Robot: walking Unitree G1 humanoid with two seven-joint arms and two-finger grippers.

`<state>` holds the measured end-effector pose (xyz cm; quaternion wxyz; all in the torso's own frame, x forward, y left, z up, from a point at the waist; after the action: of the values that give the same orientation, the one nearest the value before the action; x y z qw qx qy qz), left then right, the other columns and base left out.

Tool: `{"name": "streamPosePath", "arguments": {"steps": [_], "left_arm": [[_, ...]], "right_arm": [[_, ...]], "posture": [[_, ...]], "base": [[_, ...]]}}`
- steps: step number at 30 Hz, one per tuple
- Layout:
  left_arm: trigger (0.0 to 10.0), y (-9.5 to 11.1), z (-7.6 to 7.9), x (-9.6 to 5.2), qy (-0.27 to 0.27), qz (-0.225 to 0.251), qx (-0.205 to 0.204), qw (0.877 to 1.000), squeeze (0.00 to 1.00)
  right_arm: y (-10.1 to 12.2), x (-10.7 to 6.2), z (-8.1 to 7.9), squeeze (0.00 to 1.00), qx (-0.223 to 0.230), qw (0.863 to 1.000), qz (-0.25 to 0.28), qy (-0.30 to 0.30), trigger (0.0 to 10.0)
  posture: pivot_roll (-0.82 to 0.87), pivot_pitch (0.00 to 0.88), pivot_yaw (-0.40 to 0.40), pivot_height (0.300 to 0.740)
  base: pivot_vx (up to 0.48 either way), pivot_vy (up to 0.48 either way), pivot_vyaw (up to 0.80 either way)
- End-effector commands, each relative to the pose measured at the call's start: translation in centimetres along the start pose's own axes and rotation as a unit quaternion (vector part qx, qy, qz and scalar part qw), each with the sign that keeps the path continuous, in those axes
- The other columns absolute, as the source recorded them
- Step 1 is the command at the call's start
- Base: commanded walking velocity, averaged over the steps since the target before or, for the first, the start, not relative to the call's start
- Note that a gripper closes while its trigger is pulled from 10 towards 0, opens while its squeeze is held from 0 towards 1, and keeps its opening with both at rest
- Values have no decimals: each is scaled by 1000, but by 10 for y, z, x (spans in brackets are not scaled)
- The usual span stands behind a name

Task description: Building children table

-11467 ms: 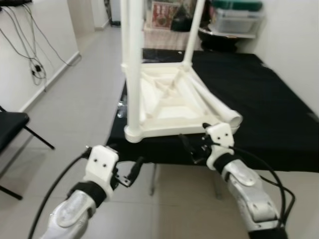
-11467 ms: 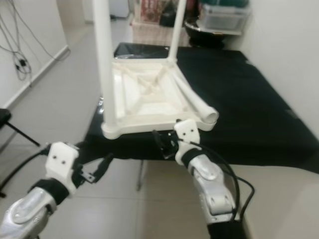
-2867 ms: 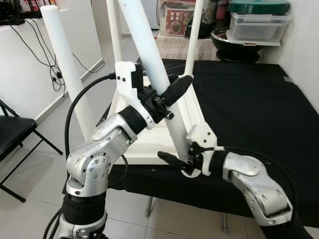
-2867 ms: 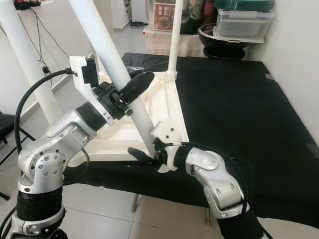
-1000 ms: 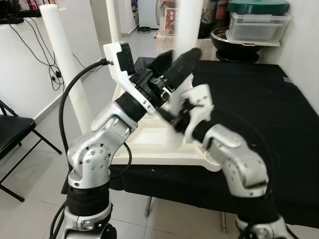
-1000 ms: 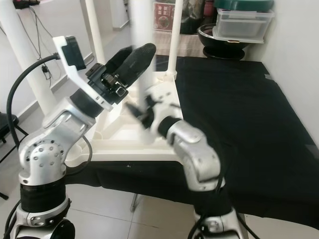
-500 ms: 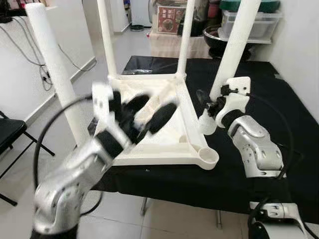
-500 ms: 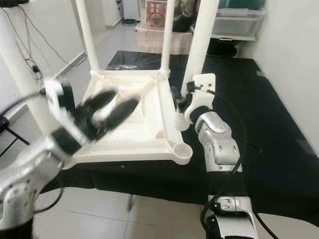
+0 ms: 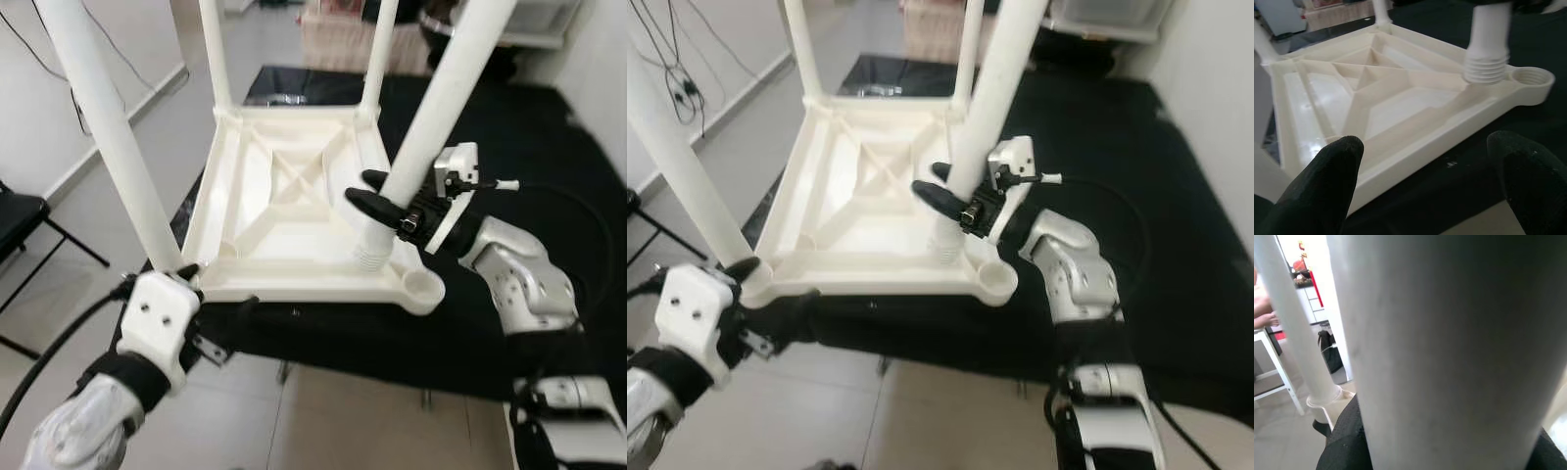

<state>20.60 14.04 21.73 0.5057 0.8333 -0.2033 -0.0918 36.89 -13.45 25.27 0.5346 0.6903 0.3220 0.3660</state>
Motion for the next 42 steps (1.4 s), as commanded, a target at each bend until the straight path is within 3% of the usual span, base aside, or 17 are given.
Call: {"name": "streamPosePath", "arguments": {"steps": [1, 4, 5, 9, 11, 16, 21, 30, 32, 35, 41, 42], "left_arm": [[10000, 0, -1, -6, 2, -16, 5, 1000, 0], [10000, 0, -3, -8, 15, -18, 3, 1000, 0], [10000, 1, -3, -9, 16, -17, 0, 1000, 102], [10000, 1, -2, -11, 19, -15, -6, 1000, 67], [10000, 2, 1, -14, 10, -13, 4, 1000, 0], [10000, 1, 3, -16, 4, -13, 6, 1000, 0], [10000, 1, 7, -18, -11, -15, 4, 1000, 0], [10000, 1, 11, -17, -21, -7, -1, 1000, 0], [10000, 2, 10, -13, -15, 1, -8, 1000, 0], [10000, 1, 9, -11, -13, 2, -10, 1000, 0], [10000, -6, 4, -6, 5, -8, -17, 1000, 0], [10000, -8, 2, -4, 11, -12, -7, 1000, 0]], "right_arm": [[12, -1, 9, 0, -20, 1000, 4, -9, 10000], [17, -1, 10, 0, -30, 999, 9, -5, 10000], [18, -1, 8, 0, -30, 999, 12, 2, 10000], [17, 0, -3, 0, -32, 999, 13, 31, 10000], [14, 1, -10, 0, -35, 998, 13, 50, 10000], [18, 5, -17, 0, -39, 996, 32, 68, 10000], [31, 12, -34, 0, -46, 992, 53, 106, 10000], [37, 15, -42, 0, -57, 989, 55, 126, 10000], [60, 13, -57, 0, -50, 980, 105, 163, 10000], [68, 12, -64, 0, -50, 976, 119, 176, 10000], [68, 10, -72, 0, -70, 975, 106, 183, 10000], [60, 9, -74, 0, -83, 976, 85, 181, 10000]], "posture": [[97, 304, -42, 740], [99, 314, -38, 740], [97, 329, -37, 740], [99, 336, -34, 740], [94, 340, -34, 740], [90, 331, -34, 740], [80, 306, -43, 740], [73, 279, -58, 740], [76, 264, -65, 740], [74, 260, -67, 740], [68, 243, -66, 740], [65, 237, -64, 740]], "base": [[0, 0, 0], [0, -480, 0], [0, -480, 0], [0, -120, 0], [0, 0, 0], [0, 0, 0], [0, 0, 0], [0, 0, 0], [0, -480, 0], [0, -480, 0], [0, -239, 0], [0, 0, 0]]}}
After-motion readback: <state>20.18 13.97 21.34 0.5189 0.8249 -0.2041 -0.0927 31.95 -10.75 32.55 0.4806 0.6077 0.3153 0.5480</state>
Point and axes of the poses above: a point about 5 cm out from each wrist's last joint towards the gripper, its own x axis pointing out of the wrist towards the gripper, its own y axis along the axis of the wrist's last joint, z = x × y, the point moved 3 cm from there along x, pointing out of the wrist towards the gripper, and after that the axes turned 13 degrees about x, right-handed, at the moved point
